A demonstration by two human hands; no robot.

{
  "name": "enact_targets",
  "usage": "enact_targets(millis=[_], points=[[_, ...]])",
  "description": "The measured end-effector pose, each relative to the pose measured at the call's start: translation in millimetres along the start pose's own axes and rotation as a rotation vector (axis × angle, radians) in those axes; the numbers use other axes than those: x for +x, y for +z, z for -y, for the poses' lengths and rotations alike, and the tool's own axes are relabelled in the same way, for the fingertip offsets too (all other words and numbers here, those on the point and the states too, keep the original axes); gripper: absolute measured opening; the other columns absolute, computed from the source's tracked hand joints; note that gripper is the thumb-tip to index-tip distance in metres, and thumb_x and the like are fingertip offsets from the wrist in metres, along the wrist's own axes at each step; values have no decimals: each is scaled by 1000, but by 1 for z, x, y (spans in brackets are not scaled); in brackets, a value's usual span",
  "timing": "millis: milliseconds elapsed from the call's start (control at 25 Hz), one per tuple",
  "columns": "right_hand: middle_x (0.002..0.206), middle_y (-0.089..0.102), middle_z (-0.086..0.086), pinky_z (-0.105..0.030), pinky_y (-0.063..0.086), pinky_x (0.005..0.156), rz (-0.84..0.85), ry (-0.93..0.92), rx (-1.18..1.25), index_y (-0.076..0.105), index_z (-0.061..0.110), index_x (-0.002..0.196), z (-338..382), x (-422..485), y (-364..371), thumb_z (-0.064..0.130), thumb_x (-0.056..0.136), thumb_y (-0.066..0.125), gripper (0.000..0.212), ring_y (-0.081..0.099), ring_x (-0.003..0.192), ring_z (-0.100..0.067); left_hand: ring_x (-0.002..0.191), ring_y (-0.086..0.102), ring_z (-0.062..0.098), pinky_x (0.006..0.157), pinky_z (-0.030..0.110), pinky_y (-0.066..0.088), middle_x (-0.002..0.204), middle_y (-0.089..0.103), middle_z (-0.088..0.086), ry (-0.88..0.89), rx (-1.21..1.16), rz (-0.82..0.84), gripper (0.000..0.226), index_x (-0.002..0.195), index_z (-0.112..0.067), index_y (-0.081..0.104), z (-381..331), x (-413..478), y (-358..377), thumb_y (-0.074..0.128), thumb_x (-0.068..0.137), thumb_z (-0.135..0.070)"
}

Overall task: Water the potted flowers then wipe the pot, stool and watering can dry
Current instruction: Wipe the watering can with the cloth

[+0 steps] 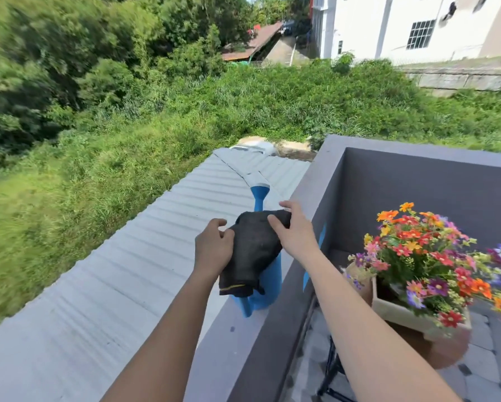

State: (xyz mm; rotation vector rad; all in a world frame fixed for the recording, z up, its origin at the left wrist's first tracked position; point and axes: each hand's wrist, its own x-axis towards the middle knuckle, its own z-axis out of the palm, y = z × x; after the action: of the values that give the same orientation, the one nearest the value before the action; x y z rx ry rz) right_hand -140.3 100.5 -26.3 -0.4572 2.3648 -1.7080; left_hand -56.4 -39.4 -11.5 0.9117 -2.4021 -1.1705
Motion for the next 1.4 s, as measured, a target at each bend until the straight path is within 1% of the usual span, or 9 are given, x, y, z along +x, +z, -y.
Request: enact_targets(millis=[120, 240, 400, 560, 680, 800, 1000, 1240, 1400], points=[[133, 51, -8, -29, 38, 93, 1, -19, -115, 34, 19, 141, -20, 1, 14, 38, 93, 52, 54, 48, 122, -23, 97, 56, 26, 79, 28, 37, 96, 59, 3, 61, 60, -45, 30, 120, -13, 52, 8, -3, 9, 48, 91, -18], [147, 41, -7, -41, 33, 104, -25, -49, -395, 28, 15, 147, -35, -6, 29, 45, 97, 38, 60, 40, 133, -25, 97, 58, 27, 76, 28, 35, 104, 62, 8, 168, 173, -129, 22, 103, -13, 61, 0, -7, 9, 46, 94, -27], [159, 26, -1, -42, 18, 114, -20, -18, -485, 22, 17, 151, -50, -12, 39, 43, 100, 20, 57, 24, 144, -19, 95, 57, 27, 71, 29, 33, 94, 63, 8, 172, 496, 24, 52, 98, -5, 59, -25, -18, 20, 45, 88, -55], [162, 11, 7, -42, 6, 117, 38, -67, -516, 11, 22, 154, -65, -19, 36, 46, 96, 8, 62, 9, 148, -9, 109, 55, 34, 77, 34, 38, 113, 60, 15, 91, 528, 69, 43, 111, -1, 51, -27, -20, 35, 47, 92, -40], [163, 5, 6, -42, 2, 117, 20, -110, -648, 4, 18, 154, -68, -25, 34, 58, 83, -10, 82, 5, 149, -10, 103, 56, 35, 81, 35, 40, 109, 61, 18, 73, 438, 72, 36, 105, 1, 52, -25, -18, 35, 45, 94, -32], [163, 5, 1, -40, 2, 118, -6, -129, -661, 1, 13, 153, -57, -24, 20, 61, 80, -12, 88, 4, 149, -14, 99, 57, 35, 77, 34, 39, 102, 64, 17, 100, 352, 66, 33, 97, -1, 55, -41, -21, 35, 47, 91, -32], [163, 5, -4, -40, 1, 118, -201, -194, -701, 2, 10, 153, -10, -15, -55, 53, 87, -4, 79, 1, 150, -18, 93, 57, 37, 72, 35, 38, 91, 64, 17, 307, 270, 14, 33, 88, -2, 58, -122, -30, 36, 51, 87, -34], [163, -2, -3, -44, -2, 118, -463, -177, -779, -2, 15, 153, 29, -37, -220, 44, 100, 17, 63, -4, 149, -19, 89, 58, 38, 69, 34, 38, 84, 63, 18, 606, 112, 36, 35, 87, 1, 62, -260, -88, 86, 53, 86, -33], [163, -5, -4, -45, -5, 117, -511, -100, -956, -6, 16, 153, 3, -80, -327, 45, 100, 16, 64, -6, 149, -20, 91, 60, 38, 71, 36, 42, 90, 67, 21, 608, -36, 122, 38, 88, 1, 64, -310, -148, 160, 55, 85, -36]])
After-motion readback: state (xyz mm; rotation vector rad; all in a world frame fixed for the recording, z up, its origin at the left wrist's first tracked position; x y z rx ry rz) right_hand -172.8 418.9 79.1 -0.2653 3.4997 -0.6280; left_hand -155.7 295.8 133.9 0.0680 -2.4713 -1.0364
